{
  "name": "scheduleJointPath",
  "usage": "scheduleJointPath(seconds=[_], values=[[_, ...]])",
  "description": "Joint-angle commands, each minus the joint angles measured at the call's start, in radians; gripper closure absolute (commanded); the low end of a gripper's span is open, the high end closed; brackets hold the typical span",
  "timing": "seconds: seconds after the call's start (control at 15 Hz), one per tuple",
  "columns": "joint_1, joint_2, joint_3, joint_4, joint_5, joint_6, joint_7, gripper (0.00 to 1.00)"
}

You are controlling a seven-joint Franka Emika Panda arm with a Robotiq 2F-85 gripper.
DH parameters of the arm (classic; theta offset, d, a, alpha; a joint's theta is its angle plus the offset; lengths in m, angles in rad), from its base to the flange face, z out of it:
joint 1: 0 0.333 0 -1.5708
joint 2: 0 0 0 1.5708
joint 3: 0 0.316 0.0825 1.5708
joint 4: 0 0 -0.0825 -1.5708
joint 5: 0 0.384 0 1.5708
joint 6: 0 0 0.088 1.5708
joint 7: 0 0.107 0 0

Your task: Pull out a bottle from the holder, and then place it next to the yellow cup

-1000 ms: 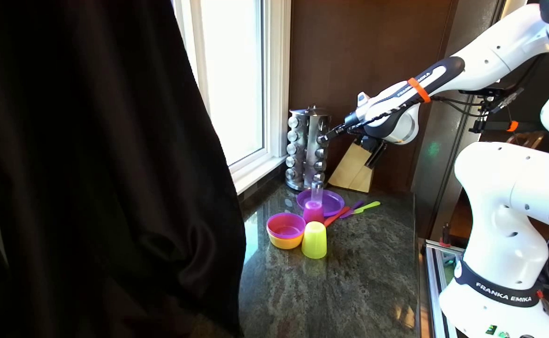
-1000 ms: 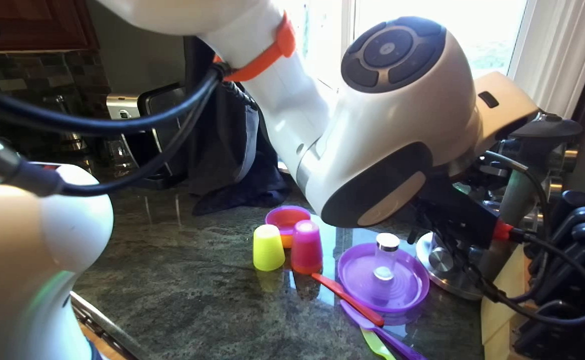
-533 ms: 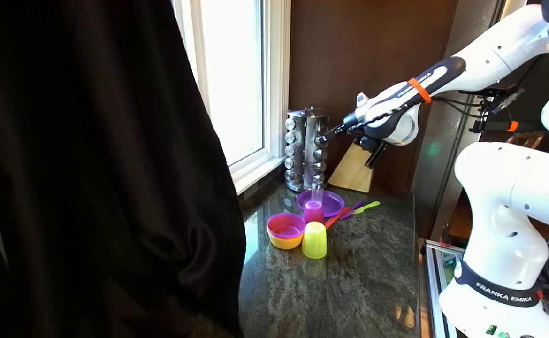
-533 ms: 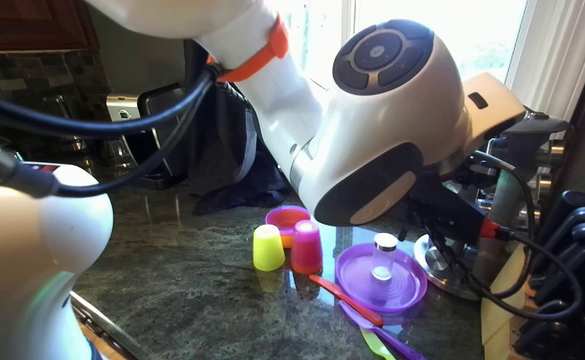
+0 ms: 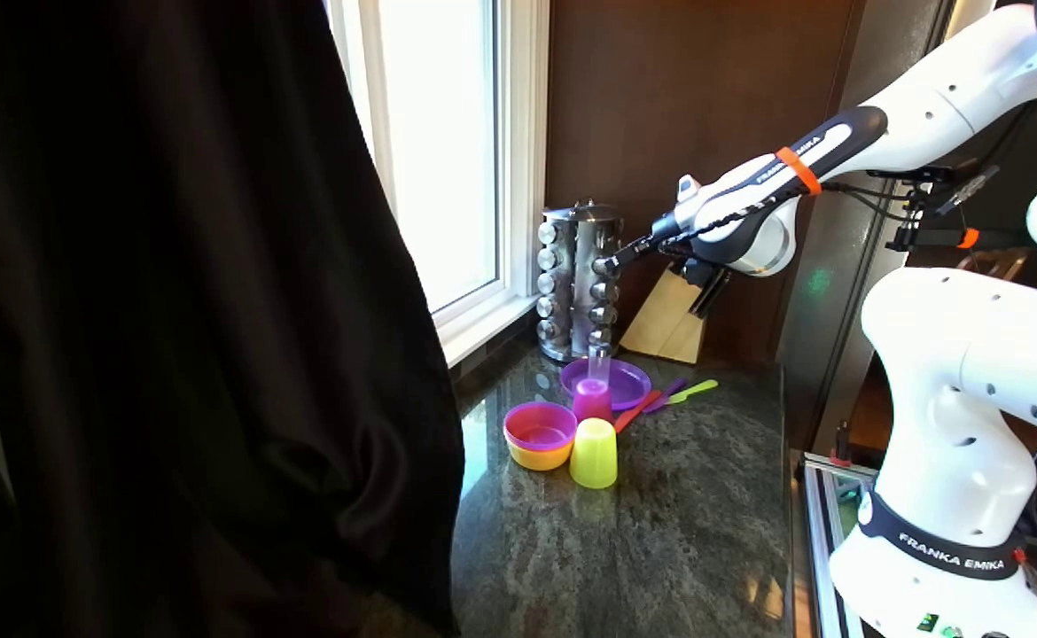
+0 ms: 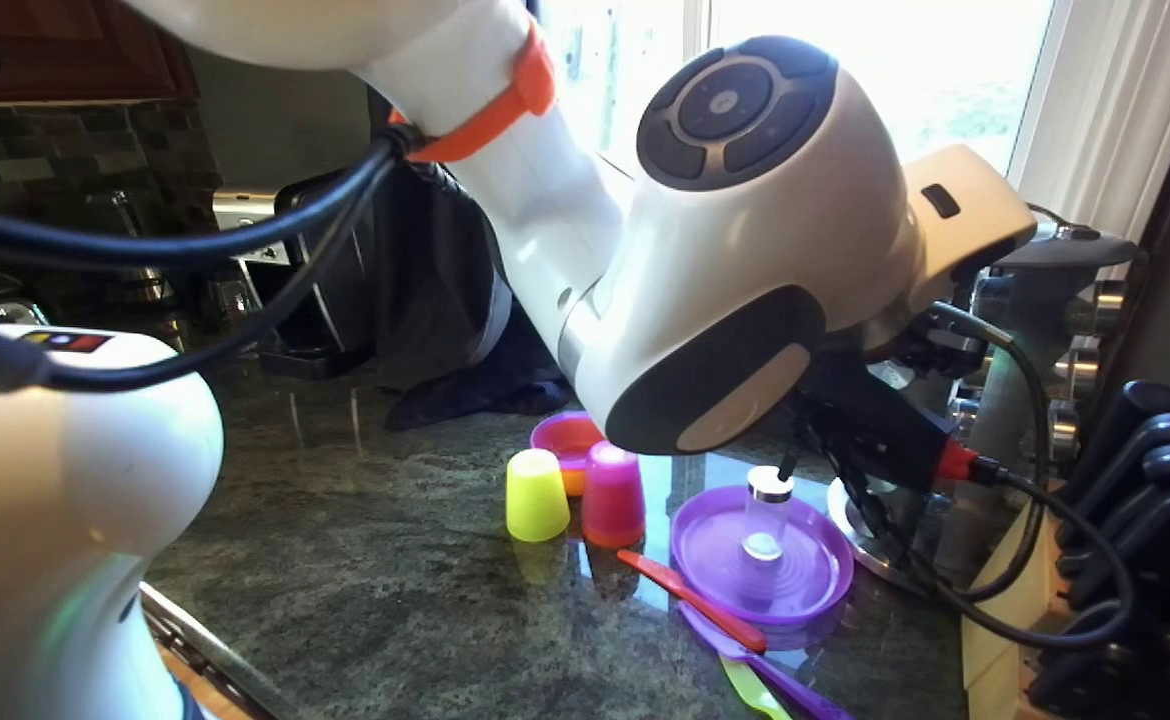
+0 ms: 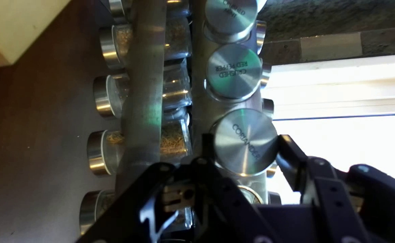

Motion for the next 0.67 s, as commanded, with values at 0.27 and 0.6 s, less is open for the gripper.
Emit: scheduleJointPath(seconds=[0.27, 0.6], values=[[-0.144, 0.068, 0.153, -0.054, 0.019, 0.017, 0.146, 0.76], [-0.234, 0.097, 0.245, -0.07, 0.021, 0.012, 0.191, 0.76]])
